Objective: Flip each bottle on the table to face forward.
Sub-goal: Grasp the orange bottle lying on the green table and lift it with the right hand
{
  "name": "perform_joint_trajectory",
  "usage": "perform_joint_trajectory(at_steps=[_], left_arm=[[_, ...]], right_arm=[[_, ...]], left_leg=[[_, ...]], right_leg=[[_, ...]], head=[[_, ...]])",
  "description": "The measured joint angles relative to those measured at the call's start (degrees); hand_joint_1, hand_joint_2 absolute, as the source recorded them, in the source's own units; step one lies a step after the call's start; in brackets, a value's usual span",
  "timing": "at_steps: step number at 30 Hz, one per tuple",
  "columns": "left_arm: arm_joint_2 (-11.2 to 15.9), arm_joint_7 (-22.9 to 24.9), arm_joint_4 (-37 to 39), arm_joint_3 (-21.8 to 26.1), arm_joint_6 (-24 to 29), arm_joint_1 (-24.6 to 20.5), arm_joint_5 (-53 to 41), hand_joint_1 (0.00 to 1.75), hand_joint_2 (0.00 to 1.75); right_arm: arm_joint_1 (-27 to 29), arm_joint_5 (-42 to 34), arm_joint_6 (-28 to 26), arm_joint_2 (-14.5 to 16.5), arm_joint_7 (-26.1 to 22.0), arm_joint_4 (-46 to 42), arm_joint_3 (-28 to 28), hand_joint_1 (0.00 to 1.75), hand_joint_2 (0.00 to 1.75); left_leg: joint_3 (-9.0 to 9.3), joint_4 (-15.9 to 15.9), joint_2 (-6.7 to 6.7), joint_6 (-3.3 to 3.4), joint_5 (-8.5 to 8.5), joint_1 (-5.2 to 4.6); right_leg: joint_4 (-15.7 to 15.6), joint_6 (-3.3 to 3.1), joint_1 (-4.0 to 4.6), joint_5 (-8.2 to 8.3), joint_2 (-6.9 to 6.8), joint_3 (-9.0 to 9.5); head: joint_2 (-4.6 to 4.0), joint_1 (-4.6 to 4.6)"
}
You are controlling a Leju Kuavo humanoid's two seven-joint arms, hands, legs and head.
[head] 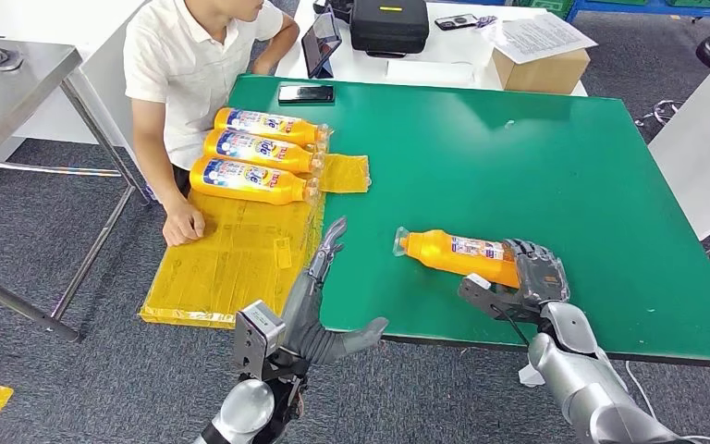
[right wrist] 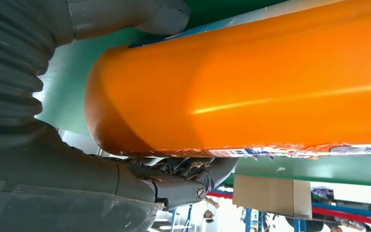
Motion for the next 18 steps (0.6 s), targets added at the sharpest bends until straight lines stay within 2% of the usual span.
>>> perform_joint_trajectory(at_steps=[9, 12, 15, 18], left_arm=[[0.0, -0.1, 0.1, 0.0, -0.2, -0.3, 0.3, 0.0, 1.75], [0.0, -0.7, 0.1, 0.0, 0.4, -0.3, 1.4, 0.0, 1.75], [0.0, -1.8, 0.1, 0.7, 2.5, 0.1, 4.2, 0.0, 1.75], [0.0, -0.4, 0.1, 2.9, 2.4, 1.6, 11.3, 0.0, 1.75]], right_arm=[[-0.4, -0.8, 0.4, 0.0, -1.2, 0.8, -0.2, 1.75, 1.75], [-0.3, -7.4, 3.6, 0.5, -7.6, 0.7, -2.0, 1.75, 1.75], [0.2, -18.7, 11.2, 1.9, -16.0, -0.7, -5.8, 1.75, 1.75], [2.5, -26.4, 16.8, 4.0, -20.2, -4.7, -8.2, 1.75, 1.75]], left_leg=[[0.03, 0.0, -0.01, 0.0, 0.0, 0.0], [0.02, 0.0, 0.0, 0.0, 0.0, 0.0], [0.1, 0.0, 0.19, -0.05, -0.11, 0.02], [0.22, 0.0, 0.47, -0.11, -0.23, 0.06]], right_leg=[[0.0, 0.0, -0.01, 0.0, 0.0, 0.05], [0.0, 0.0, 0.0, 0.0, 0.01, 0.07], [0.0, -0.02, 0.03, 0.02, 0.21, 0.1], [0.0, -0.03, 0.07, 0.02, 0.48, 0.1]], head=[[0.0, 0.0], [0.0, 0.02], [0.0, 0.03], [0.0, 0.0]])
